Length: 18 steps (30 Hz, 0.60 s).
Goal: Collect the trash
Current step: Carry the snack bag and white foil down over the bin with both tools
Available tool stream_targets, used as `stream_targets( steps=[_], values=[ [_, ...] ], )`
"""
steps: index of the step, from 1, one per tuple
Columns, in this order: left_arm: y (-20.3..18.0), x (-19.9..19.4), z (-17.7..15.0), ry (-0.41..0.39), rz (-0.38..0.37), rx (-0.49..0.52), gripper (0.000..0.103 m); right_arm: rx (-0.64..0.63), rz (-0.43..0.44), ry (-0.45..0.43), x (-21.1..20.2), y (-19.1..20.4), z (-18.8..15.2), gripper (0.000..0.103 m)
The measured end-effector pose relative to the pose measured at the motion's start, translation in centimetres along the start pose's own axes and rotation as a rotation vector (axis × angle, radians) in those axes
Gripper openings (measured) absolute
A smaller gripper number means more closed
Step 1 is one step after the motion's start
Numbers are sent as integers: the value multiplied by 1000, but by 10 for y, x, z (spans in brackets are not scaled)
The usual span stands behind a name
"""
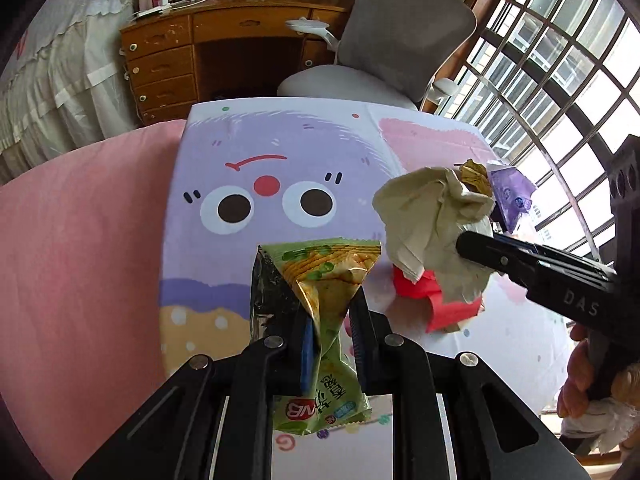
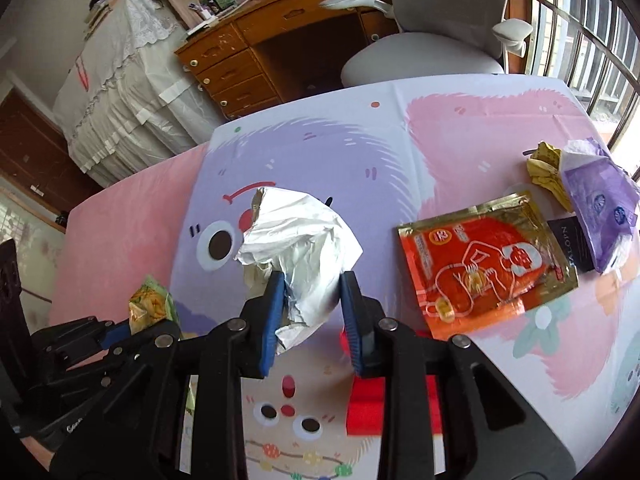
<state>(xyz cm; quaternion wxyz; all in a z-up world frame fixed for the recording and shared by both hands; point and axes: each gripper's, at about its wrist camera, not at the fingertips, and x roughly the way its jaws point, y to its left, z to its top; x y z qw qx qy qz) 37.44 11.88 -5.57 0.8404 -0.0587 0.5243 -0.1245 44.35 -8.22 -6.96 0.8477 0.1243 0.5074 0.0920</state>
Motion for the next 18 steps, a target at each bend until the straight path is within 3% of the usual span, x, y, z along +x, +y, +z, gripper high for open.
stream_targets(
  steps=[10, 18],
  values=[
    [-114, -94, -145, -105, 39, -73, 16, -182, 115, -20, -160, -24, -150, 25],
    [-192, -119, -259, -55, 84, -54, 16, -253, 140, -30, -250, -73, -261, 25]
  ],
)
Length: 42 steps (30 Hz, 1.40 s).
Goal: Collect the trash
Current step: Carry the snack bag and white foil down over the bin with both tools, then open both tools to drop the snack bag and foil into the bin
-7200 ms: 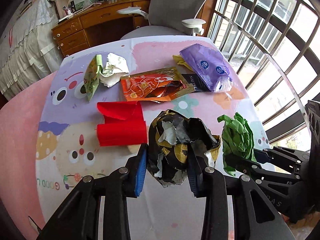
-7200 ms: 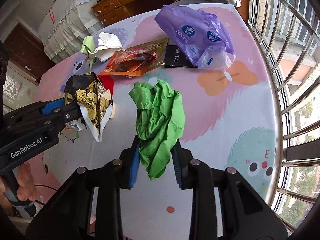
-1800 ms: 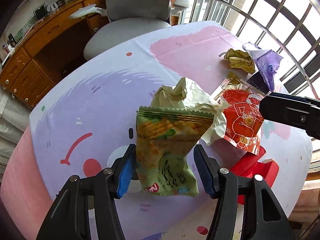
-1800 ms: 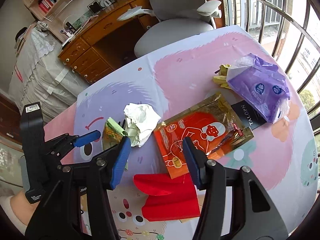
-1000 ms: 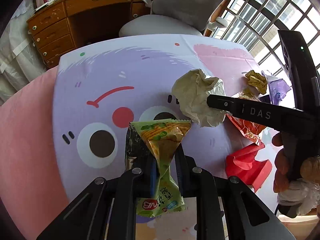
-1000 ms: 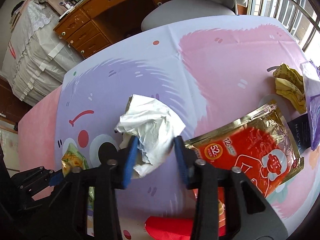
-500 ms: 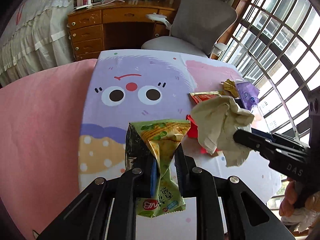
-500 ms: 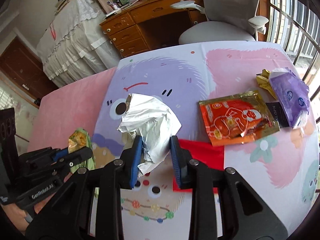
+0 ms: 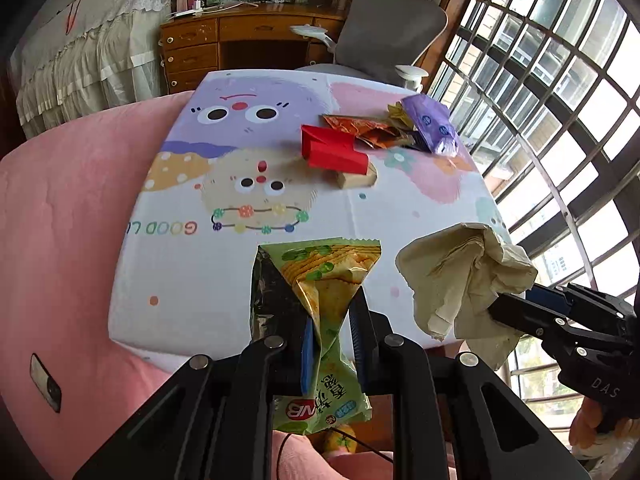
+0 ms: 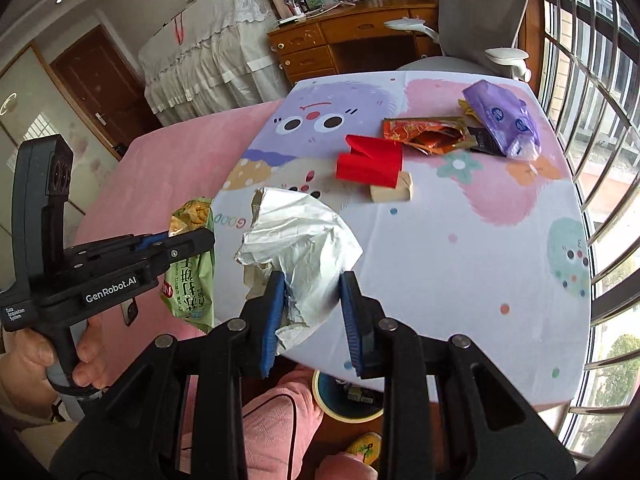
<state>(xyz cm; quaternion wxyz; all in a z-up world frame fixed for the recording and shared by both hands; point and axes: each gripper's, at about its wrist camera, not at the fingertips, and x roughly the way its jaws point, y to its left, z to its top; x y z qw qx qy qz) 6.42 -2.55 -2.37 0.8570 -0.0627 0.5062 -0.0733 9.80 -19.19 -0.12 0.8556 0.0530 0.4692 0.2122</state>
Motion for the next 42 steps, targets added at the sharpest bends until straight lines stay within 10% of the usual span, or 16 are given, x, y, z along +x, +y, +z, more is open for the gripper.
stream_targets(
  steps=[14, 24, 36, 42],
  values=[
    [3, 44, -98, 188, 30, 66, 16, 87, 1, 139, -11, 1, -139, 25],
    [33, 175, -181, 294, 26, 67, 16, 145, -108, 349, 115, 7, -234, 25],
    [56, 334, -243, 321, 10, 25, 17, 408, -220, 417, 282, -75, -347, 26],
    [64, 375, -255, 377, -19, 24, 58, 472, -216, 432, 337, -108, -366, 30]
  ],
)
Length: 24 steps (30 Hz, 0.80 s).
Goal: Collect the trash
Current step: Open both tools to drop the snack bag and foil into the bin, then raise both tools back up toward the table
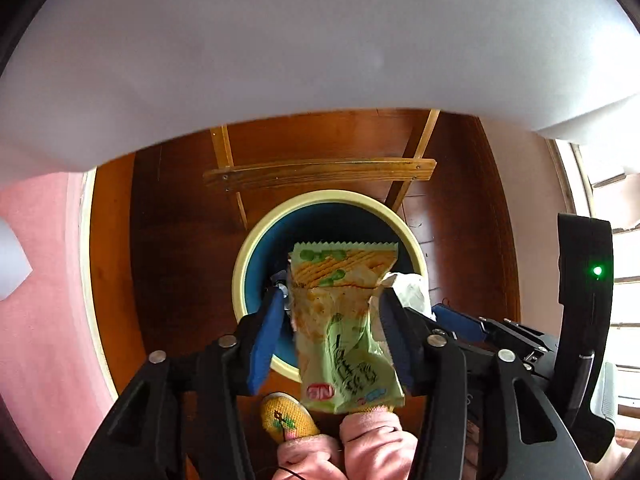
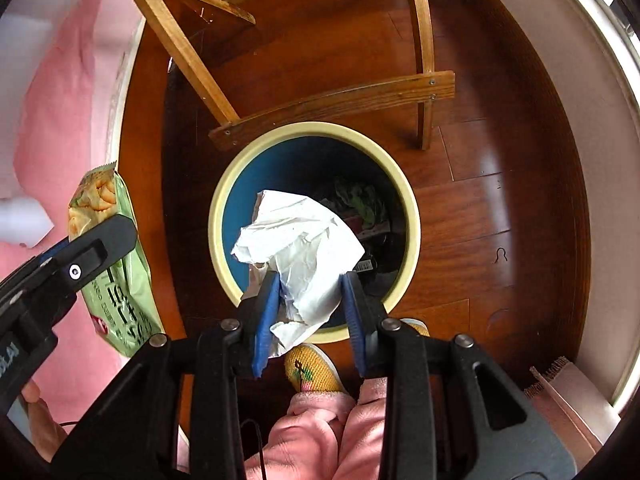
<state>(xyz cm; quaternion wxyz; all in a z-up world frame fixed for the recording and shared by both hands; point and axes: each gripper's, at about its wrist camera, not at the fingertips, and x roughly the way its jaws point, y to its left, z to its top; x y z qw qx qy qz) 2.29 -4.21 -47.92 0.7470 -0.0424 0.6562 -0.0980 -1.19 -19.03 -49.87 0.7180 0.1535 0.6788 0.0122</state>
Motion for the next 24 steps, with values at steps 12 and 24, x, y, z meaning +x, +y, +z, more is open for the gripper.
stream_targets(
  steps=[12, 24],
  values=[
    [4, -61, -4, -70, 61, -30, 83, -41, 19, -6, -10, 9, 2, 51],
    [-6, -268, -15, -257, 37, -6, 83, -28, 2, -101, -163, 31, -19, 51]
  ],
)
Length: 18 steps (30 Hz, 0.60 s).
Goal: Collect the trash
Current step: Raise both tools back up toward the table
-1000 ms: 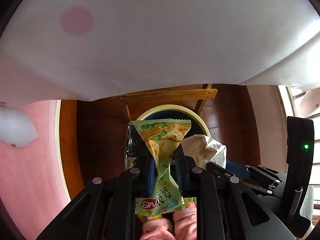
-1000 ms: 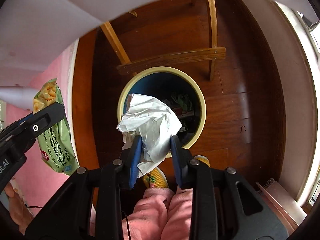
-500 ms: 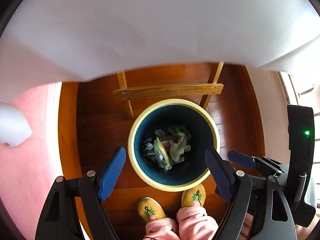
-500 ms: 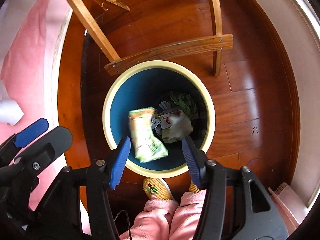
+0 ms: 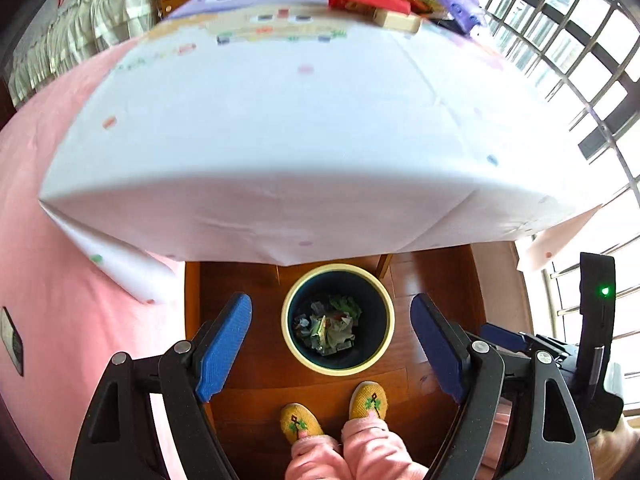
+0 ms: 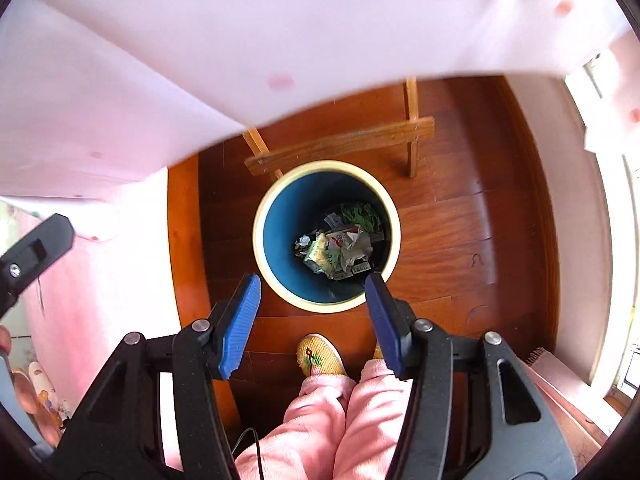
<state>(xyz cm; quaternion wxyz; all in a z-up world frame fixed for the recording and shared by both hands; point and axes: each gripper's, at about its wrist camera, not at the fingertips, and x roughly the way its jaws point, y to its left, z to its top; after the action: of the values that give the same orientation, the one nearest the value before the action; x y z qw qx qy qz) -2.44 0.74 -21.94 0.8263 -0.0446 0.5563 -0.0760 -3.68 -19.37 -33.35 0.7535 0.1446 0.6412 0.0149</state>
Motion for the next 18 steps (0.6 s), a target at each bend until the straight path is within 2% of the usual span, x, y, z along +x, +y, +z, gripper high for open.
stream_targets(
  steps=[4, 8, 13, 18],
  values=[
    [-4, -65, 13, -64, -21, 37, 83, 8, -5, -60, -70, 11, 0, 51],
    [-6, -130, 36, -130, -37, 69, 83, 41, 28, -129, -139, 21, 2, 51],
    [-4, -201, 69, -234, -20, 73, 83, 31, 38, -242, -218, 44, 9, 51],
    [-1, -247, 105, -289, -20, 88, 78, -35, 21, -387, -291, 76, 21, 51]
  ],
)
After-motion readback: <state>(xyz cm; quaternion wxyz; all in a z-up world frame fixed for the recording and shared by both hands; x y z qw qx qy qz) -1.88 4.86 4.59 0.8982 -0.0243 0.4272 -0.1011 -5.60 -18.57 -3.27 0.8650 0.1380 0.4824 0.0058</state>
